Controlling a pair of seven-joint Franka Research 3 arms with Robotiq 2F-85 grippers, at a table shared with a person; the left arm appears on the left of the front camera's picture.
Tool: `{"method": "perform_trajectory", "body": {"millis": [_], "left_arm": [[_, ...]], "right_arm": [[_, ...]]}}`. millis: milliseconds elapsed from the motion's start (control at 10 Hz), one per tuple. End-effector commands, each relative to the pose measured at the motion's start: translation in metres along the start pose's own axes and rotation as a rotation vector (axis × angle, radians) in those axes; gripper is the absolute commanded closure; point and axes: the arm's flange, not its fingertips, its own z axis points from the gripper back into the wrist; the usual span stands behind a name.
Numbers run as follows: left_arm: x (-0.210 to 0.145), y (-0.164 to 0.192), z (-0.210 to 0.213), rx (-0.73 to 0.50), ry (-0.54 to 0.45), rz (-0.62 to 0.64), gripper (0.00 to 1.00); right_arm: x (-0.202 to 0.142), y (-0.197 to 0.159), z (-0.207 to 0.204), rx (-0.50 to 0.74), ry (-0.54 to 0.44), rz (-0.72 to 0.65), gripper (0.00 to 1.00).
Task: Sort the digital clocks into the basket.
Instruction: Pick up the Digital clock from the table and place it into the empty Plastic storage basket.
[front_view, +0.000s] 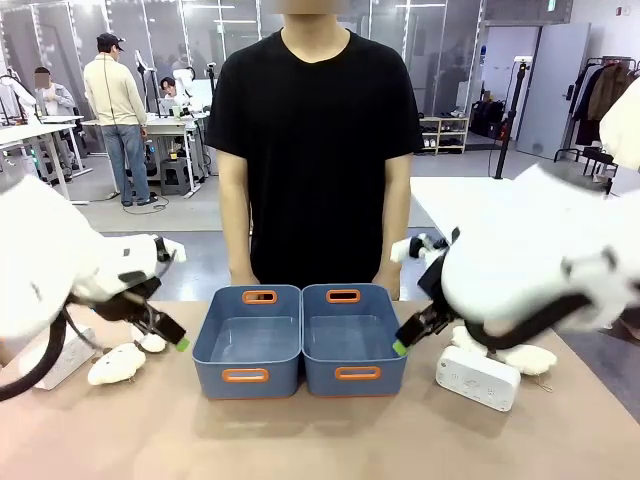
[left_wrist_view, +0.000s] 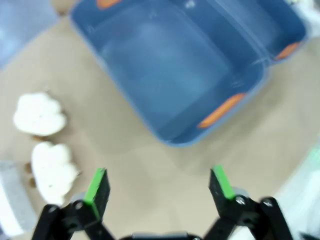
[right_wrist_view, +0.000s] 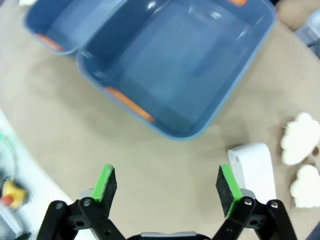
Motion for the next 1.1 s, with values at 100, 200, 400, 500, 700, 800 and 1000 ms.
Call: {"method": "perform_trajectory", "body": {"millis": [100,200,400,500,700,800,1000], "left_arm": [[-0.01,0.116,0.076,-0.723,-0.134,0.325,0.0],[-0.034,0.152,0.088,-0.87,-0.292,0.429,0.0],[-0.116,0.193,0.104,-1.004,-0.522,0.504,0.0],[-0.157,0.207,0.113,-1.0,-0.587,0.538,0.0],[-0.238,0.225,0.139,-0.913,-0.701,0.617,0.0],[-0.27,0.227,0.147,-0.869,-0.76,0.637,0.0],[-0.299,0.231,0.164,-0.809,-0.81,0.666,0.0]], "right_arm": [[0.001,-0.104,0.056,0.574,0.002,-0.276,0.0],[-0.017,-0.14,0.063,0.729,-0.047,-0.393,0.0],[-0.082,-0.189,0.075,0.848,-0.172,-0.581,0.0],[-0.12,-0.209,0.085,0.835,-0.231,-0.665,0.0],[-0.204,-0.233,0.11,0.803,-0.367,-0.81,0.0],[-0.242,-0.241,0.123,0.779,-0.45,-0.864,0.0],[-0.276,-0.243,0.134,0.744,-0.507,-0.912,0.0]]}}
